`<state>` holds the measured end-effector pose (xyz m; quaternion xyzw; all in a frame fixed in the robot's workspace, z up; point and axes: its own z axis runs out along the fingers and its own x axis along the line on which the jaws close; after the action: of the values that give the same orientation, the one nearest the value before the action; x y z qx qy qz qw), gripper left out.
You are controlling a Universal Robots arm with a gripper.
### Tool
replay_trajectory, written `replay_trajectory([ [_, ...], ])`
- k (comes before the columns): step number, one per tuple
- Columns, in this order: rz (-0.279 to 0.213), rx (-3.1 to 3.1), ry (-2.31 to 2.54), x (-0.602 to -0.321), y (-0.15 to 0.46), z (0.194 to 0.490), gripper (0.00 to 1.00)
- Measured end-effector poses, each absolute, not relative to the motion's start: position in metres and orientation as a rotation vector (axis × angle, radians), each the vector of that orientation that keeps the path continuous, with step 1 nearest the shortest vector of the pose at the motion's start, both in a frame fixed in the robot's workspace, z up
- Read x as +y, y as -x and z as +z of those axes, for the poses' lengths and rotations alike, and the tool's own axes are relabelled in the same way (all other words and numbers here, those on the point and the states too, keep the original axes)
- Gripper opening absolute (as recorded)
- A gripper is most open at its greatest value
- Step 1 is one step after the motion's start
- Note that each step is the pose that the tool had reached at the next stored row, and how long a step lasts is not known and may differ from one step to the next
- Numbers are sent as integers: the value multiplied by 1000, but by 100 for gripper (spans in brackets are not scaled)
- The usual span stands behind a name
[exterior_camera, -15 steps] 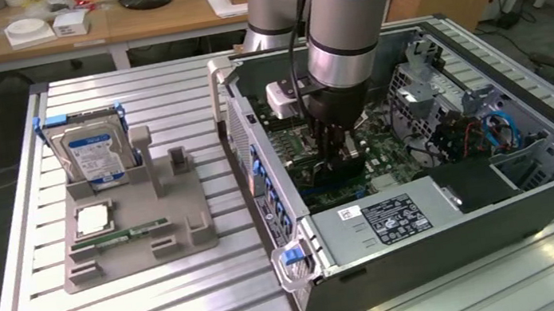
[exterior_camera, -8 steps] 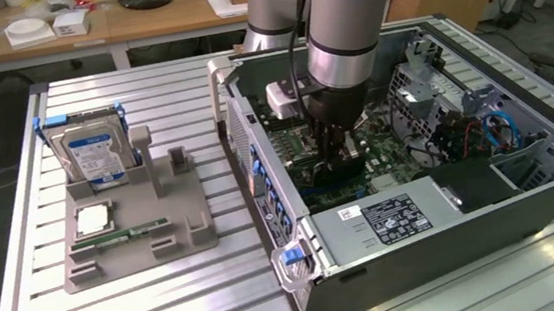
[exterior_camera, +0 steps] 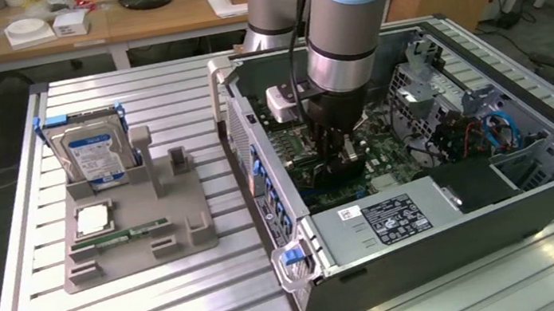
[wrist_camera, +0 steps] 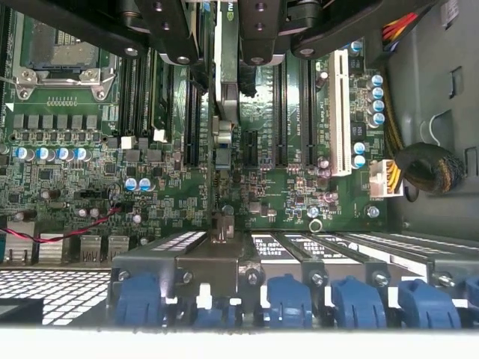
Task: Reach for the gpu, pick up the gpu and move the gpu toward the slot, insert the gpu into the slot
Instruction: 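Insert the gpu into the slot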
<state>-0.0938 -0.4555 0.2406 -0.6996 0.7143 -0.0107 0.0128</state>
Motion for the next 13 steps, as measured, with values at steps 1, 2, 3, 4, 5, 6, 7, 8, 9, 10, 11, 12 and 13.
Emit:
replay_trajectory([
  [1,-33,2226,2180,-455,94,241,25],
  [2,-33,2226,2180,-455,94,241,25],
  [3,-33,2226,2180,-455,94,241,25],
  [4,-33,2226,2180,-455,94,241,25],
  [5,-33,2226,2180,-455,94,241,25],
  [6,-33,2226,2180,-455,94,241,25],
  [7,-34,2226,2180,-455,94,240,25],
  [8,-34,2227,2181,-456,94,239,25],
  [9,-34,2227,2181,-456,94,238,25],
  [10,-34,2227,2181,-456,94,237,25],
  [11,-34,2227,2181,-456,94,237,25],
  [12,-34,2226,2180,-456,94,237,25],
  [13,-33,2226,2180,-455,94,237,25],
])
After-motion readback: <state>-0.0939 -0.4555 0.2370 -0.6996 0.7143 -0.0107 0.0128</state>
